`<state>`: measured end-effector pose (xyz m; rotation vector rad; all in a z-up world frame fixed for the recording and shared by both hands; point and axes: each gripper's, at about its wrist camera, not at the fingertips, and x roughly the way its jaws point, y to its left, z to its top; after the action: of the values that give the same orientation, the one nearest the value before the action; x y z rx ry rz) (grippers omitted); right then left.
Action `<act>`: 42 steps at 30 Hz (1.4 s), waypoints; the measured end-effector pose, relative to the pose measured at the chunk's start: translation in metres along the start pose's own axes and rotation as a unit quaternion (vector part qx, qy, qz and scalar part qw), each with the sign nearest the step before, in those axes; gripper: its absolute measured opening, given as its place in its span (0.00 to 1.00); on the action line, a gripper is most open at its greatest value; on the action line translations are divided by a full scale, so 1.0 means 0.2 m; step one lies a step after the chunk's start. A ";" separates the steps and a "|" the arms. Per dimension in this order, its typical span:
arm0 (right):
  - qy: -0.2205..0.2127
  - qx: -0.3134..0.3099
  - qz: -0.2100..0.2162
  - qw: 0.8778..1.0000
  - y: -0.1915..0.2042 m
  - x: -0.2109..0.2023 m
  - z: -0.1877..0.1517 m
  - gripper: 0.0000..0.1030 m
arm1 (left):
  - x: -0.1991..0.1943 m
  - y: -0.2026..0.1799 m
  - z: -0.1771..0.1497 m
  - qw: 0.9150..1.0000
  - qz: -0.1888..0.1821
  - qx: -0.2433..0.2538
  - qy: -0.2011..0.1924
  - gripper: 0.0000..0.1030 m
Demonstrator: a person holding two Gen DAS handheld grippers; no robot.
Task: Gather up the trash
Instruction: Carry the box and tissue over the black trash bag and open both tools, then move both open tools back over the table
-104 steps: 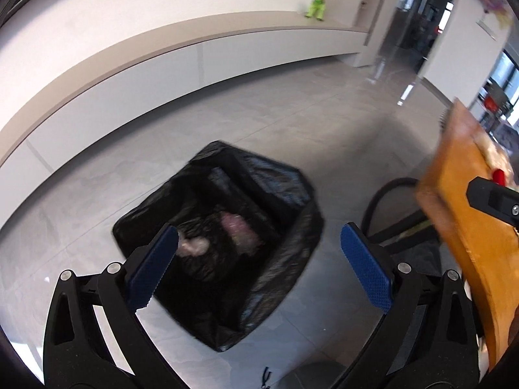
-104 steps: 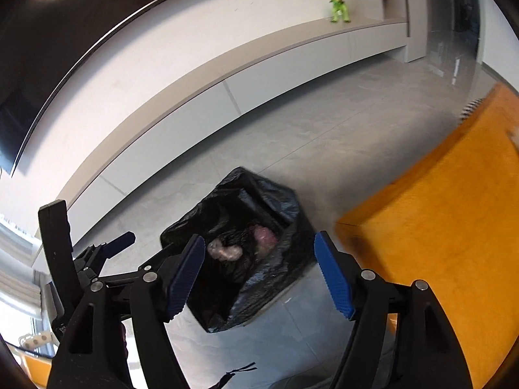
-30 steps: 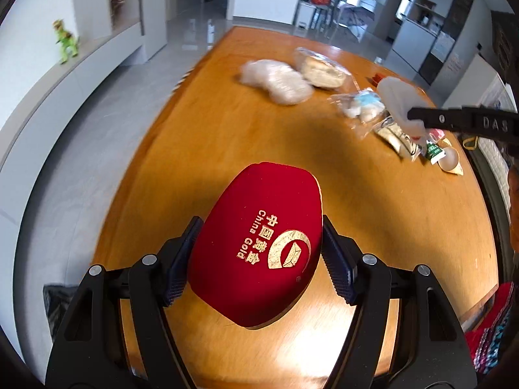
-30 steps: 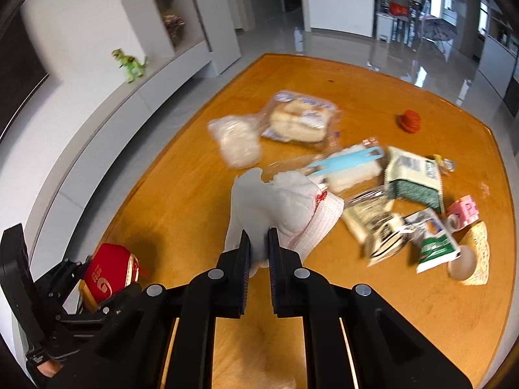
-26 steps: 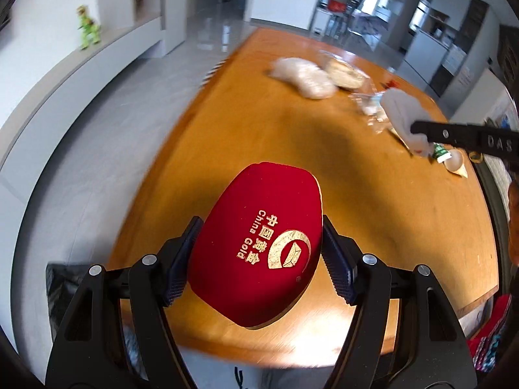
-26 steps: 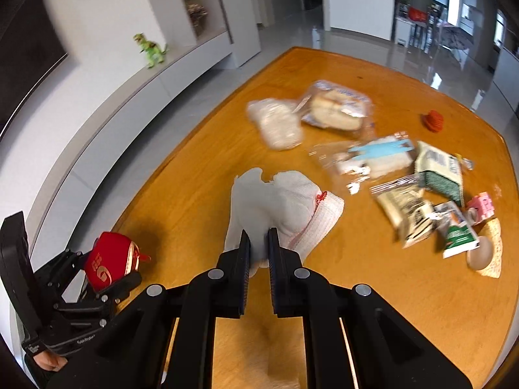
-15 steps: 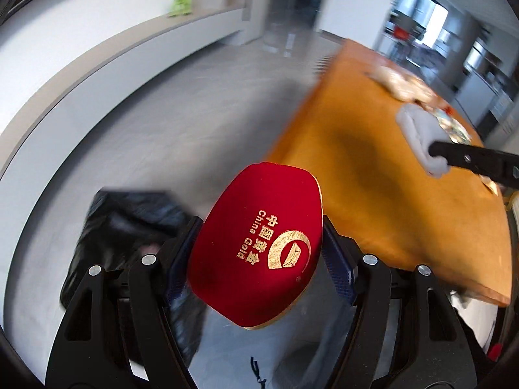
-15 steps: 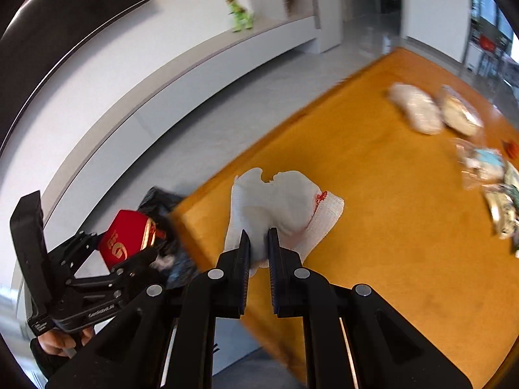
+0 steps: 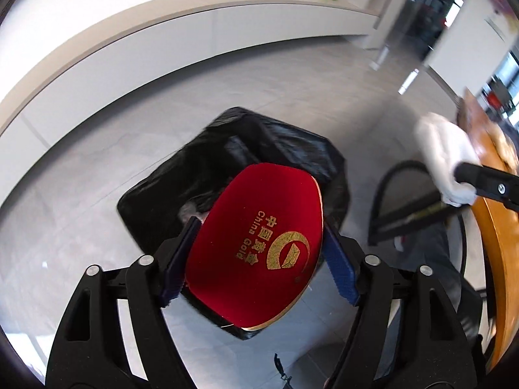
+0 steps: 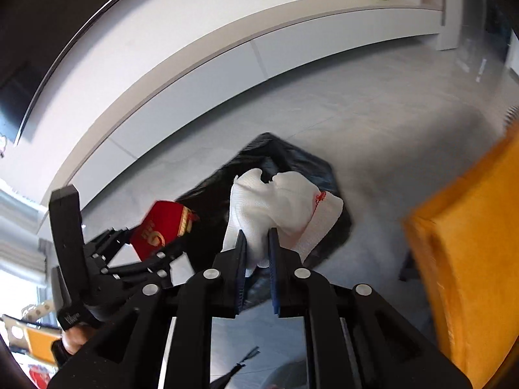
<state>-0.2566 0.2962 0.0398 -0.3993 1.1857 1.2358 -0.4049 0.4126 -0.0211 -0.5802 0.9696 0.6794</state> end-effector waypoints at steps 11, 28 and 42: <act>-0.030 -0.013 -0.044 0.999 0.03 0.00 0.08 0.74 | -0.07 0.07 0.02 0.999 0.009 -0.034 -0.023 0.94; -0.087 0.065 -0.043 0.993 -0.43 -0.45 -0.08 0.78 | -0.32 -0.58 0.10 0.993 -0.002 0.096 -0.066 0.94; -0.140 0.228 -0.144 0.953 -1.35 -1.01 -0.34 0.78 | -0.20 -1.57 0.24 0.965 -0.096 0.238 -0.049 0.94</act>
<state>-0.0284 0.0451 0.0929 -0.0438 1.0822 0.7089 -0.1618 0.2298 0.0797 -0.2088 0.9280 0.2812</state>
